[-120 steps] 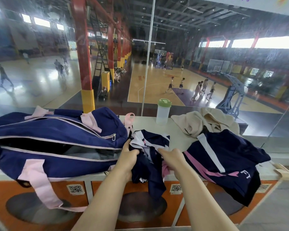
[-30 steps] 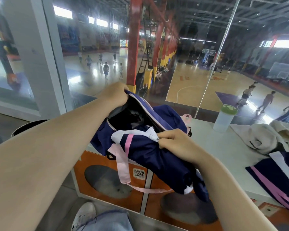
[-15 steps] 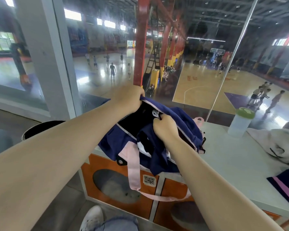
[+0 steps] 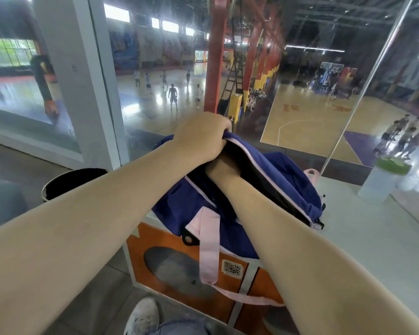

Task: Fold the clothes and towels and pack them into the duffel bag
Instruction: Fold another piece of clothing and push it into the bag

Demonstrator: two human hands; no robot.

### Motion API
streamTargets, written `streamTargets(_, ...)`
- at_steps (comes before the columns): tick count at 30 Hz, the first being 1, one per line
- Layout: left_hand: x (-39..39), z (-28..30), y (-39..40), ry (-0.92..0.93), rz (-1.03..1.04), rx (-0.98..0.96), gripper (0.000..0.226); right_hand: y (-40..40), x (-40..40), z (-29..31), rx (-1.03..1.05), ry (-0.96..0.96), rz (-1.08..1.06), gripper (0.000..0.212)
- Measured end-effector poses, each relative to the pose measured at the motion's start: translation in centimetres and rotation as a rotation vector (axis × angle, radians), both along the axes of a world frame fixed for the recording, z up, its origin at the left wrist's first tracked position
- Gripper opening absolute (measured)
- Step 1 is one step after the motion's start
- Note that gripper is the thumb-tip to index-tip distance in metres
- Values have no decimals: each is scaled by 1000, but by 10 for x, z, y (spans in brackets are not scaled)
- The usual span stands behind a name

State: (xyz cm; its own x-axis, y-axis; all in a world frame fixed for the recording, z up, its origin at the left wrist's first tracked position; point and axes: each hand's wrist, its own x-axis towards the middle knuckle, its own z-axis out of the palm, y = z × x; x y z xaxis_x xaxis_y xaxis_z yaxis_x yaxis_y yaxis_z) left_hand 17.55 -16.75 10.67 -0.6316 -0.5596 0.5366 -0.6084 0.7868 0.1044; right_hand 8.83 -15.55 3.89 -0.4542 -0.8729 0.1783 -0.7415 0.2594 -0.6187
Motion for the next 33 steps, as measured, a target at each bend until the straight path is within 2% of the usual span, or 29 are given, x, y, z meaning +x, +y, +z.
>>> streamTargets(6, 2, -3, -5, -15, 28, 23, 22, -18, 8, -27, -10, -69, 48, 36)
streamTargets(11, 5, -2, -9, -7, 20, 42, 24, -10, -5, -35, -44, -346, -50, 42)
streamTargets(17, 6, 1, -11, 1, 28, 60, 23, 4, -32, -36, -6, -318, -104, 31)
streamTargets(20, 5, 4, -13, -13, 37, 53, 24, 9, -37, -38, 144, -170, -136, 39)
streamTargets(22, 5, 6, -15, -26, 46, 53, 25, 16, -33, -29, 328, 44, -31, 36)
streamTargets(24, 5, 8, -17, -35, 59, 44, 24, 20, -28, -18, 326, 297, 10, 33)
streamTargets(26, 6, 10, -18, -43, 67, 44, 24, 20, -24, -13, 246, 438, 17, 28)
streamTargets(30, 6, 10, -18, -57, 65, 44, 25, 13, -11, -17, 33, 506, 24, 34)
streamTargets(33, 4, 8, -15, -54, 55, 36, 27, -4, -8, -22, 108, 439, 75, 36)
